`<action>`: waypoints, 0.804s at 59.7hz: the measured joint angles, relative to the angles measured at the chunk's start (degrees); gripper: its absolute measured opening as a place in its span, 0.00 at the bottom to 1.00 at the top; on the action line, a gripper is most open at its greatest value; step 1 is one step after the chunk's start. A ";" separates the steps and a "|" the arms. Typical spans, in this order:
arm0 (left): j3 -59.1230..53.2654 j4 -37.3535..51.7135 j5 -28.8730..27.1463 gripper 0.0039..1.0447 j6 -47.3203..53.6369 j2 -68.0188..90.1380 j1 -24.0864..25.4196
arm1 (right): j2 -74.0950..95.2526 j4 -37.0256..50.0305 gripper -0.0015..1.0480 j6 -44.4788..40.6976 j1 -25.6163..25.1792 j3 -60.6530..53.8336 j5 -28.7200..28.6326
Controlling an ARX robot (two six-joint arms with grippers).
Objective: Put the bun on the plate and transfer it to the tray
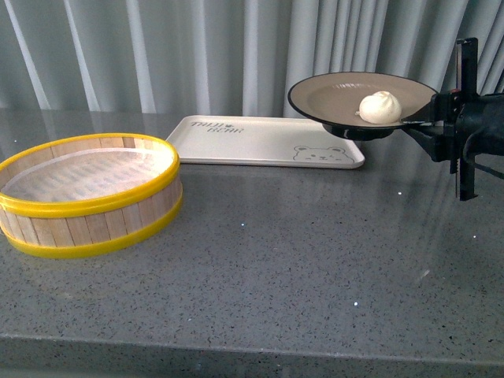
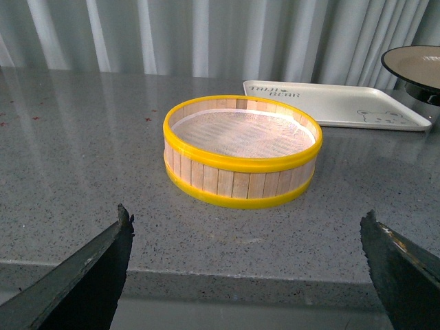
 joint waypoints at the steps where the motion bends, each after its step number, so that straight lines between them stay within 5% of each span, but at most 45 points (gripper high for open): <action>1: 0.00 0.00 0.00 0.94 0.00 0.00 0.00 | 0.55 -0.22 0.03 0.00 0.02 0.66 0.00; 48: 0.00 0.00 0.00 0.94 0.00 0.00 0.00 | 18.88 -12.11 0.03 -2.40 4.04 27.36 -1.07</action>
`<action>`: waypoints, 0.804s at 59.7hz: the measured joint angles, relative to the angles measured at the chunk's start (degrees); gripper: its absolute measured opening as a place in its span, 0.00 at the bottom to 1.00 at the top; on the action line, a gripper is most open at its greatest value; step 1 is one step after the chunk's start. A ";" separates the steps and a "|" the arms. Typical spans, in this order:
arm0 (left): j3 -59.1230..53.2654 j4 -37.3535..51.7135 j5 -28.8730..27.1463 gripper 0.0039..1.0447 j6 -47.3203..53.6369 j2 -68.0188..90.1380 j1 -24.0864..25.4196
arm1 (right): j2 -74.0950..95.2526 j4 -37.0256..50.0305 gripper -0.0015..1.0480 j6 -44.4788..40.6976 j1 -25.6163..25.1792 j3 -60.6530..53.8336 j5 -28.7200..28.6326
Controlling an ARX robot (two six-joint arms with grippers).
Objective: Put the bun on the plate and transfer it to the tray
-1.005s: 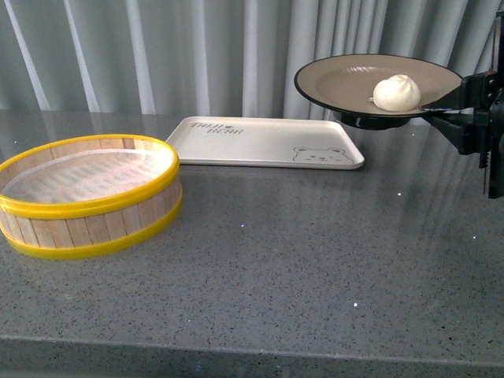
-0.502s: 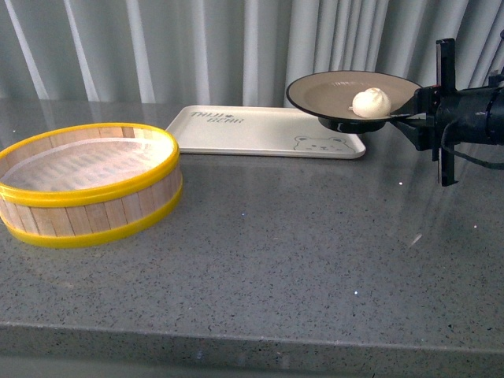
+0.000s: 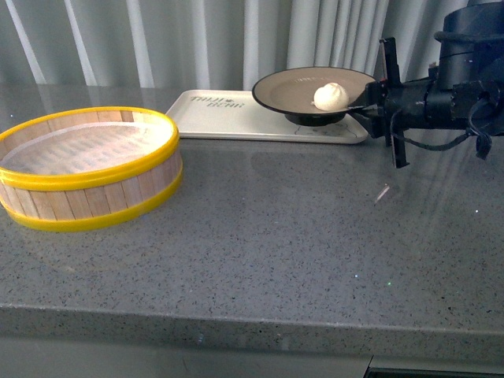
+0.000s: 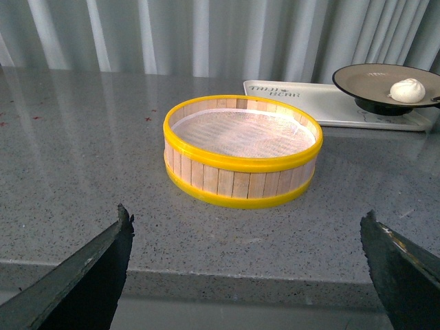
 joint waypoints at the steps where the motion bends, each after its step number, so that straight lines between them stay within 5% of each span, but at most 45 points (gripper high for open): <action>1: 0.00 0.00 0.00 0.94 0.00 0.00 0.00 | 0.37 -0.31 0.03 0.02 0.15 0.55 -0.02; 48: 0.00 0.00 0.00 0.94 0.00 0.00 0.00 | 3.76 -2.21 0.03 -0.02 1.60 5.20 0.09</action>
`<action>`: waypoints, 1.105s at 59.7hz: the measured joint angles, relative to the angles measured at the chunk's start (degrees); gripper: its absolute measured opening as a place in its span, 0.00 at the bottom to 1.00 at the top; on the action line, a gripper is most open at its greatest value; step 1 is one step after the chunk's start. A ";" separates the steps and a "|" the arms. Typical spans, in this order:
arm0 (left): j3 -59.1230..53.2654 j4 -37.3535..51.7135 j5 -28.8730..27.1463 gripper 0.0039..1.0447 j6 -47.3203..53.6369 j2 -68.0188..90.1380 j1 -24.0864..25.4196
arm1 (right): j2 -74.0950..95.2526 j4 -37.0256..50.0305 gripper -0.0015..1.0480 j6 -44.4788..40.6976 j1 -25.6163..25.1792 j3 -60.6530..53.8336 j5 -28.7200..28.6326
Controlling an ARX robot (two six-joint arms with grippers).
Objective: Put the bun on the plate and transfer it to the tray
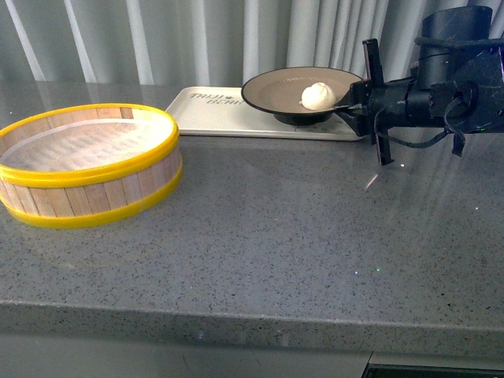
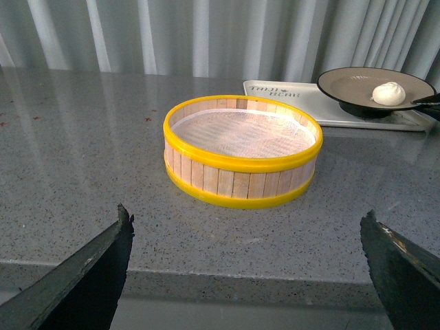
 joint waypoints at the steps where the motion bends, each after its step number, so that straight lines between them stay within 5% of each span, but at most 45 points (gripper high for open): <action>1: 0.00 0.00 0.00 0.94 0.00 0.00 0.00 | 0.02 0.00 0.03 0.07 0.04 0.00 0.00; 25: 0.00 0.00 0.00 0.94 0.00 0.00 0.00 | 0.28 -0.09 0.03 0.17 -0.04 -0.02 0.09; 51: 0.00 0.00 0.00 0.94 0.00 0.00 0.00 | -0.74 1.25 0.69 -0.28 -0.33 -1.95 -0.57; 57: 0.00 0.00 0.00 0.94 0.00 0.00 0.00 | -3.93 1.88 0.92 -0.68 -0.50 -5.46 -0.52; 66: 0.00 0.00 0.00 0.94 0.00 0.00 0.00 | -9.79 3.10 0.92 -1.55 -0.48 -11.56 -0.52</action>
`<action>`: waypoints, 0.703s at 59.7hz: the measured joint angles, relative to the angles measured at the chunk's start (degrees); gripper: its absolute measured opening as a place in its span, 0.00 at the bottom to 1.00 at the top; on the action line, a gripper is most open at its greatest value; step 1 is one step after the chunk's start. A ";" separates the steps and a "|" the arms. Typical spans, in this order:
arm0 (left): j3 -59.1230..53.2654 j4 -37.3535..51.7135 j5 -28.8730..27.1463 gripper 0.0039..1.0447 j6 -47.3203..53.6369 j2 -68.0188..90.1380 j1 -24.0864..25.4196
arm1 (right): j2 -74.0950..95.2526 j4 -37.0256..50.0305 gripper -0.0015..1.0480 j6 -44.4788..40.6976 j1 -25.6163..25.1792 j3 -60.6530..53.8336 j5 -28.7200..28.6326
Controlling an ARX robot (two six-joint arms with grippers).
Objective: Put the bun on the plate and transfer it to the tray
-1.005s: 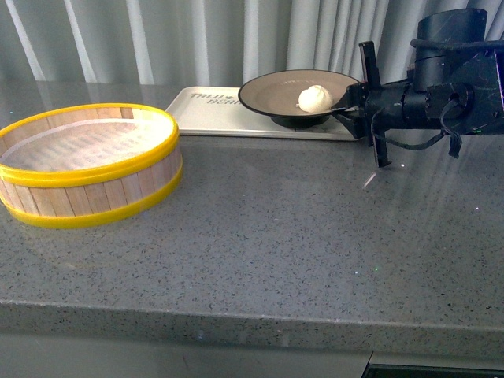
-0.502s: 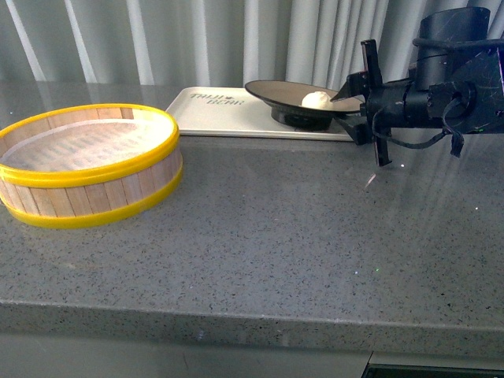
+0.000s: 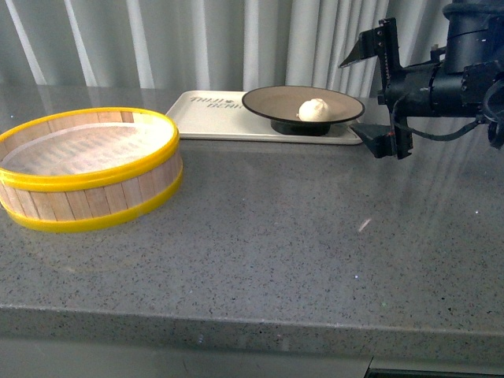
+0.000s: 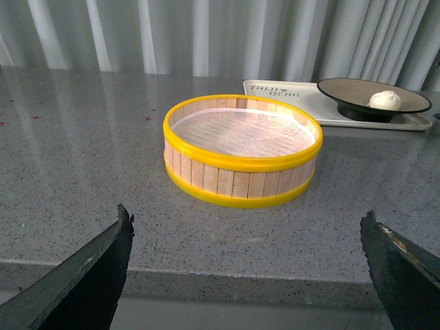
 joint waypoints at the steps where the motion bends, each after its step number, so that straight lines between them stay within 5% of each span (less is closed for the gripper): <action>1: 0.00 0.00 0.00 0.94 0.00 0.00 0.00 | -1.03 0.15 0.92 -0.22 0.04 -1.05 0.04; 21: 0.00 0.00 0.00 0.94 0.00 0.00 0.00 | -25.20 -0.79 0.92 -20.20 3.04 -25.77 9.11; 30: 0.00 0.00 0.02 0.94 0.00 -0.02 0.00 | -27.74 -0.52 0.92 -26.62 3.34 -27.71 10.38; 36: 0.00 0.00 0.02 0.94 0.00 -0.02 0.00 | -28.11 16.46 0.76 -43.15 3.82 -35.93 26.67; 42: 0.00 0.00 -0.07 0.94 0.00 -0.02 0.00 | -32.30 26.32 0.59 -60.94 2.84 -45.62 30.14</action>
